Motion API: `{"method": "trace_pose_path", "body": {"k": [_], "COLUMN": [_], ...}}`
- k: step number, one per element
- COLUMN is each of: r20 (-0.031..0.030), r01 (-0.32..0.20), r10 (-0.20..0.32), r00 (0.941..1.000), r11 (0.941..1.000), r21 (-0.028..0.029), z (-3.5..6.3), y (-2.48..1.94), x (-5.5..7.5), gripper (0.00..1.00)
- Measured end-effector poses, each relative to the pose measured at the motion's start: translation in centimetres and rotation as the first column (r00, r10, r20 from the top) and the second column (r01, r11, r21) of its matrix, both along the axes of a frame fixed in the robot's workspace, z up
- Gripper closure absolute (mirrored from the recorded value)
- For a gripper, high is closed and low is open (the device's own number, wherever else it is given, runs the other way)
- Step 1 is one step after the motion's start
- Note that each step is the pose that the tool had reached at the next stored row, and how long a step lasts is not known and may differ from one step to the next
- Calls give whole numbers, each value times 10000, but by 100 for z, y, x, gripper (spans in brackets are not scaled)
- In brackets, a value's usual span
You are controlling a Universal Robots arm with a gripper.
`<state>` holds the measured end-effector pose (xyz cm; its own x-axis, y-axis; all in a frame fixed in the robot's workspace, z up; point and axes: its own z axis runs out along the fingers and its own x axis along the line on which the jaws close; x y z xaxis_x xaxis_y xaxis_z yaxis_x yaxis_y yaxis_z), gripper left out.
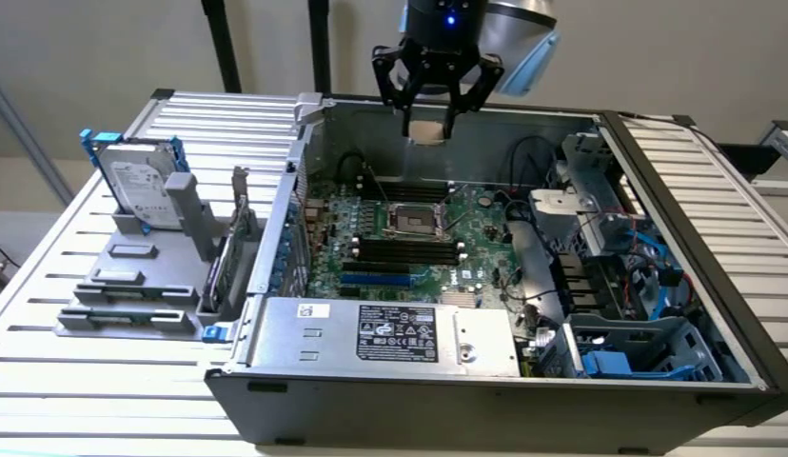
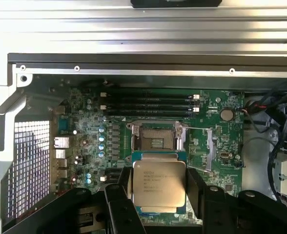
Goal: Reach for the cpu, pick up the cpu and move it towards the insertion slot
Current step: 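Pick up the cpu and move it towards the insertion slot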
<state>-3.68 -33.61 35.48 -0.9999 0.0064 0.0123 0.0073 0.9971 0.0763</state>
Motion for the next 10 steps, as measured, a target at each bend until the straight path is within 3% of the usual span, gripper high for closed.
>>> {"method": "trace_pose_path", "body": {"k": [10], "r20": [0], "r01": [0], "r10": [0], "r00": [10000], "r11": [10000], "r21": [0], "z": [-3], "y": [8], "x": [3], "gripper": [45]}}
